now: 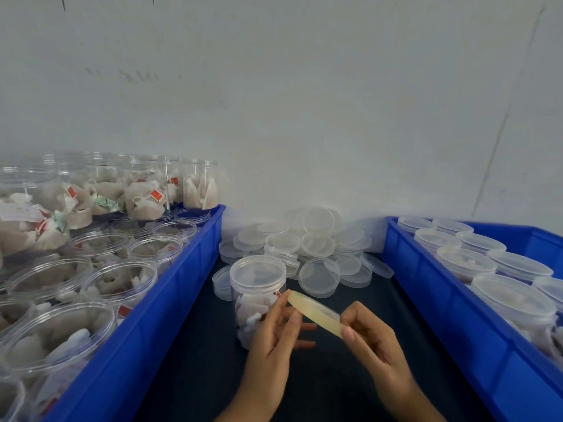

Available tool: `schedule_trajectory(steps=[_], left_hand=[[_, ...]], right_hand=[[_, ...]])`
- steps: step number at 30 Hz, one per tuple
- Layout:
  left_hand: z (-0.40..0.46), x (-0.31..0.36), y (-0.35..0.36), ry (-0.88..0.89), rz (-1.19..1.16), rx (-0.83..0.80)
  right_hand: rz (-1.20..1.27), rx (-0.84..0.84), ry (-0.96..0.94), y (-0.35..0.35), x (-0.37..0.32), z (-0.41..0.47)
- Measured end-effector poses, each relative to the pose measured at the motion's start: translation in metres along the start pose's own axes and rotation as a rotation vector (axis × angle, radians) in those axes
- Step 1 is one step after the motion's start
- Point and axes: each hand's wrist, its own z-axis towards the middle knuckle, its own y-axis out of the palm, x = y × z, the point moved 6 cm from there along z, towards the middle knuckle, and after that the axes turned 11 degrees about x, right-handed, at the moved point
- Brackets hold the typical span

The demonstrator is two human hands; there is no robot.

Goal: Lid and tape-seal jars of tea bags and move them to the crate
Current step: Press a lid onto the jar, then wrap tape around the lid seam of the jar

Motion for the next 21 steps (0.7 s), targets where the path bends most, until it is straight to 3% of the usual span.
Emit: schedule_trajectory(steps=[5,9,15,17,21], left_hand=[[-0.006,-0.001,0.005,0.02,0.13,-0.088],[-0.01,0.02,0.0,0.329,0.509,0.167],[-0.025,0.03,0.008,0.583,0.561,0.27],[-0.025,0.03,0.006,0.574,0.514,0.284],[-0.016,0.022,0.003,0.338,0.347,0.259]], right_hand=[[-0.203,-0.073,-0.011,0.001,-0.005,0.001],[-0.393,-0.072,-0.019,0.008,-0.008,-0.001],[-0.642,-0.045,0.016,0.022,-0.005,-0.004],[-0.705,-0.056,0.012,0.025,-0.005,-0.004],[-0.74,-0.107,-0.01,0.032,-0.006,-0.006]])
